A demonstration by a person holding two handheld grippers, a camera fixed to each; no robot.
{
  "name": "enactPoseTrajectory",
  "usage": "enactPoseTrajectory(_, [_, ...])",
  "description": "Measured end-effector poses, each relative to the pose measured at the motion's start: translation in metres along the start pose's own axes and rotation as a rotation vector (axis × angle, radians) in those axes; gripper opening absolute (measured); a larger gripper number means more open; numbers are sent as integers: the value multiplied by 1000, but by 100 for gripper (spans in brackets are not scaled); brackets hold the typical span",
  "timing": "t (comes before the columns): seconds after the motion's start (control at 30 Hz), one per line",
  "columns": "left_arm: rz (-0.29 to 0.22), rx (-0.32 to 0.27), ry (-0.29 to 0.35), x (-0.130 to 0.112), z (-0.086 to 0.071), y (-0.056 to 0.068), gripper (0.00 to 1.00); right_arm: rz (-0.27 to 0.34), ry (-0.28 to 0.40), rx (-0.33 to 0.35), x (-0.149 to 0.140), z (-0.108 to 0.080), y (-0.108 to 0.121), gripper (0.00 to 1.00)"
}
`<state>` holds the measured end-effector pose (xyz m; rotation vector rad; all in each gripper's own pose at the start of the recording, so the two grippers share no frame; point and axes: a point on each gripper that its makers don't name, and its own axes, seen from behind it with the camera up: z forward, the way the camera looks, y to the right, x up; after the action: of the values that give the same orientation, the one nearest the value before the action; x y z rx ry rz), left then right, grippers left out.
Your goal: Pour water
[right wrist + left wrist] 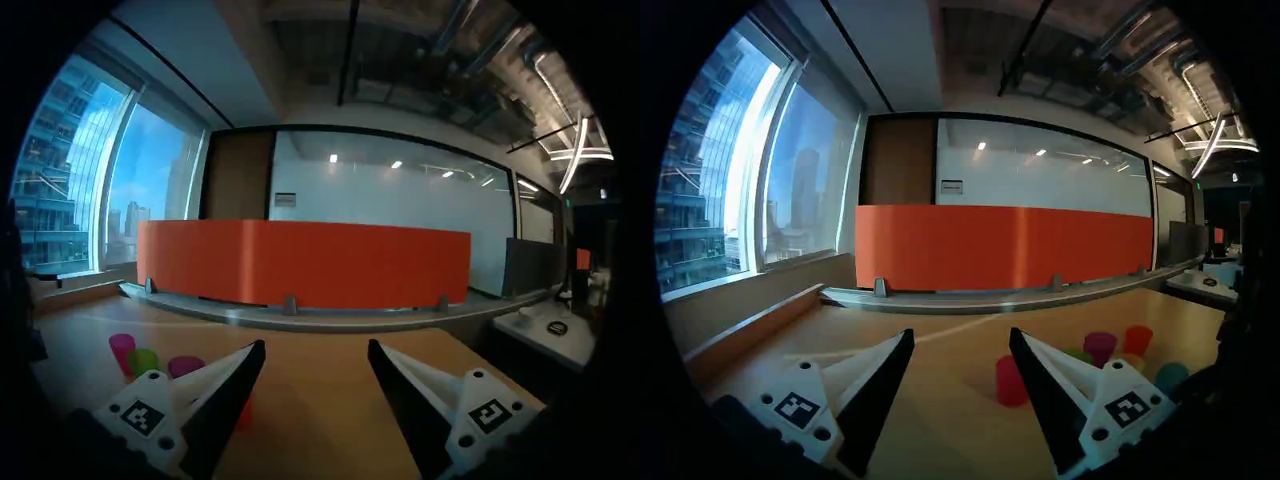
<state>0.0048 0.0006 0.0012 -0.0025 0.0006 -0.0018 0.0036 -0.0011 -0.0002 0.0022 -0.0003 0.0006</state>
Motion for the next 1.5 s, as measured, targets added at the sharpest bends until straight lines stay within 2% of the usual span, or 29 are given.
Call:
enactPoseTrajectory(0.27, [-3,-36,0,46,7,8,88,19,-5,32,39,1,-6,99])
enactPoseTrajectory(0.67, [12,-105,-5,108,16,22,88,49,16,50,103,8,-2,99])
enactPoseTrajectory(0.87, [22,-129,-22,111,19,21,88,65,6,69,104,9,-2,99])
enactPoseTrajectory(1.0, [32,-149,-24,110,19,24,88,54,-11,109,99,9,-7,99])
enactPoseTrajectory(1.5, [7,-359,-42,106,18,64,88,60,-18,401,102,-5,-61,99])
